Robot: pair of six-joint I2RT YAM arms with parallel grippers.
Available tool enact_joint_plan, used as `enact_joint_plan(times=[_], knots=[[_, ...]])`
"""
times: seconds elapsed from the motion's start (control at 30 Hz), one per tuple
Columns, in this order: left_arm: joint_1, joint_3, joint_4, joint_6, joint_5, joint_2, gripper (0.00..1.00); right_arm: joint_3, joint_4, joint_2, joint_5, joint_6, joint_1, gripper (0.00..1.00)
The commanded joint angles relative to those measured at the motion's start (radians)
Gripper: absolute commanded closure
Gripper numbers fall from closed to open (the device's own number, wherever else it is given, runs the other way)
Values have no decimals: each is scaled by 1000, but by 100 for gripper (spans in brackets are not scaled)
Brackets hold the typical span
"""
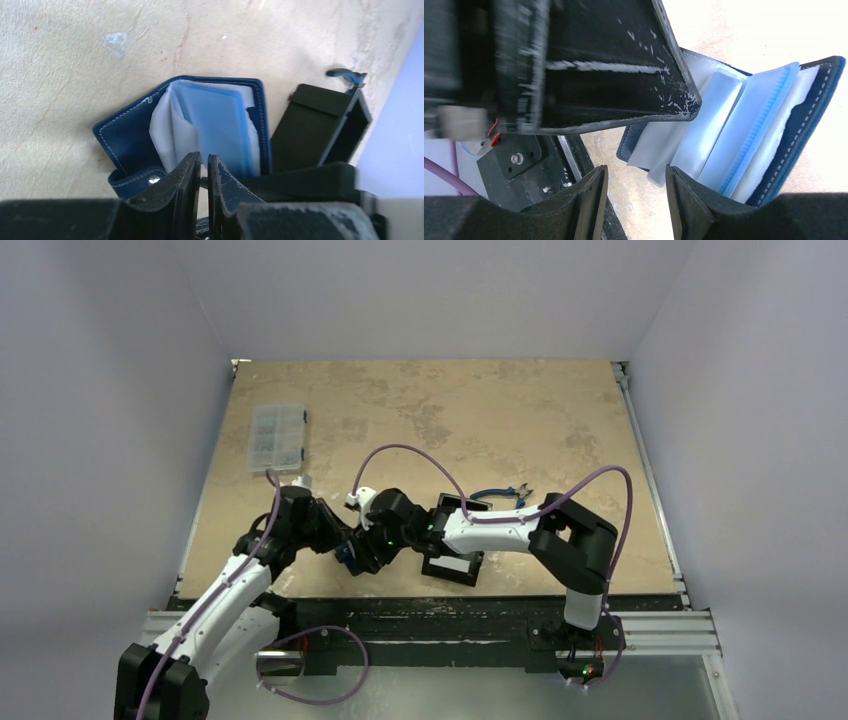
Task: Put the credit cards into the card holder
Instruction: Open the card holder at the center of the board.
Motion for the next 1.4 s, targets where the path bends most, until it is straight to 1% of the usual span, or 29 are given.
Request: enact_joint_plan(times=[0.0,0.1,0.23,0.4,0.47,0.53,0.63,0.8,0.97,1.03,1.13,1.27,1.37], knots=[[3,95,-81,5,-28,-41,83,10,57,14,-34,0,-3,46],[8,141,-76,28,-51,-9,83,10,76,19,-47,-11,-3,46],[12,193,-2,44,-22,115,87,1,101,23,-51,-17,-3,45],[12,165,145,24,49,240,90,-54,185,2,-82,3,-6,44],[12,141,196,32,105,286,93,-70,209,0,-88,18,-11,44],[12,115,215,37,138,318,95,-86,230,-5,-96,38,-21,44],[12,63,207,39,118,289,96,-114,256,-26,-104,68,-42,43],[12,-15,185,50,90,238,96,-132,234,-78,-105,83,-79,37],[12,-44,172,63,63,215,95,-123,212,-90,-97,80,-89,35],[12,-45,164,67,54,206,93,-105,197,-74,-81,82,-97,35],[12,-51,154,65,53,187,90,-70,172,-48,-60,84,-107,37],[12,-58,127,62,57,150,88,-28,106,-18,17,82,-114,47],[11,-64,115,59,74,113,84,-22,82,-15,45,71,-114,50]])
